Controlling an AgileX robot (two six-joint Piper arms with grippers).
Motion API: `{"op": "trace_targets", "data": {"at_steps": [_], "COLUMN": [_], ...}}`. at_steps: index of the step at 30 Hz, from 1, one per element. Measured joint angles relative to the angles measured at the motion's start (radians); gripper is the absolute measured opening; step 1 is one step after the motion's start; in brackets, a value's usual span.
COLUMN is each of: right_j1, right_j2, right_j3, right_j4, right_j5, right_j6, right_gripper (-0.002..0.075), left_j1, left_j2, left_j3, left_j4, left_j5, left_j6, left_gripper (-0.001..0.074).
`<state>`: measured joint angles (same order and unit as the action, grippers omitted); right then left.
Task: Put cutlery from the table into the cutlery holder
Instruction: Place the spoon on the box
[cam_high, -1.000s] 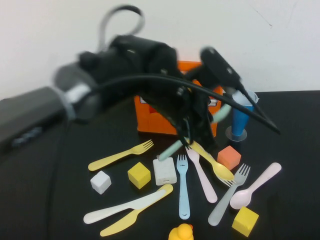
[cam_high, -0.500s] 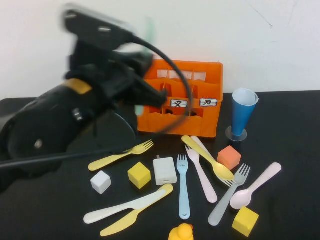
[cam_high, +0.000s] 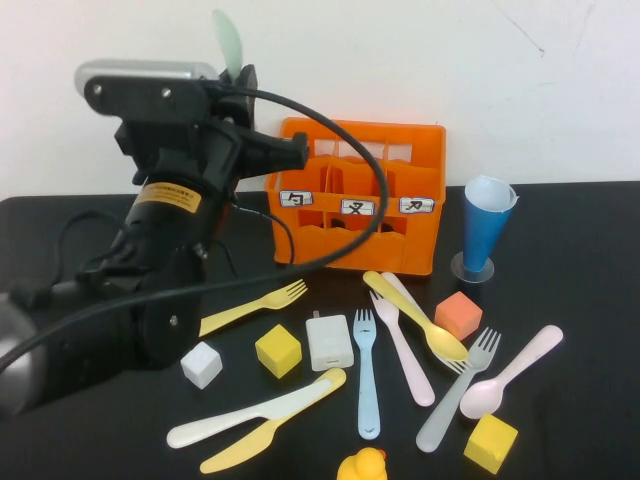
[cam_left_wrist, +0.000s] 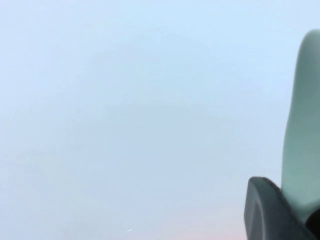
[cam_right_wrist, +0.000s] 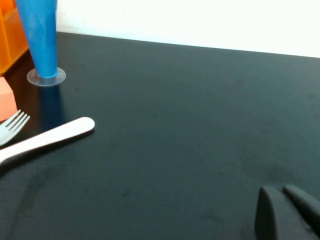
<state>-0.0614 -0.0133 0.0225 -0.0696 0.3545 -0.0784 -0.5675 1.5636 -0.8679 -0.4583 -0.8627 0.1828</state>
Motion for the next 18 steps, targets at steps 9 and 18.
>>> {"op": "trace_targets", "data": {"at_steps": [9,18], "right_j1": [0.0,0.0], "right_j2": [0.0,0.0], "right_j3": [0.0,0.0], "right_j4": [0.0,0.0], "right_j5": [0.0,0.0], "right_j6": [0.0,0.0], "right_gripper": [-0.0003,-0.0003], "left_j1": [0.121,0.138], "left_j2": [0.251,0.417], "left_j3": [-0.092,-0.26], "left_j4": [0.248,0.339], "left_j5": [-0.125,-0.099], "left_j6": [-0.301,-0.332], "left_gripper": [0.0032,0.0032]}}
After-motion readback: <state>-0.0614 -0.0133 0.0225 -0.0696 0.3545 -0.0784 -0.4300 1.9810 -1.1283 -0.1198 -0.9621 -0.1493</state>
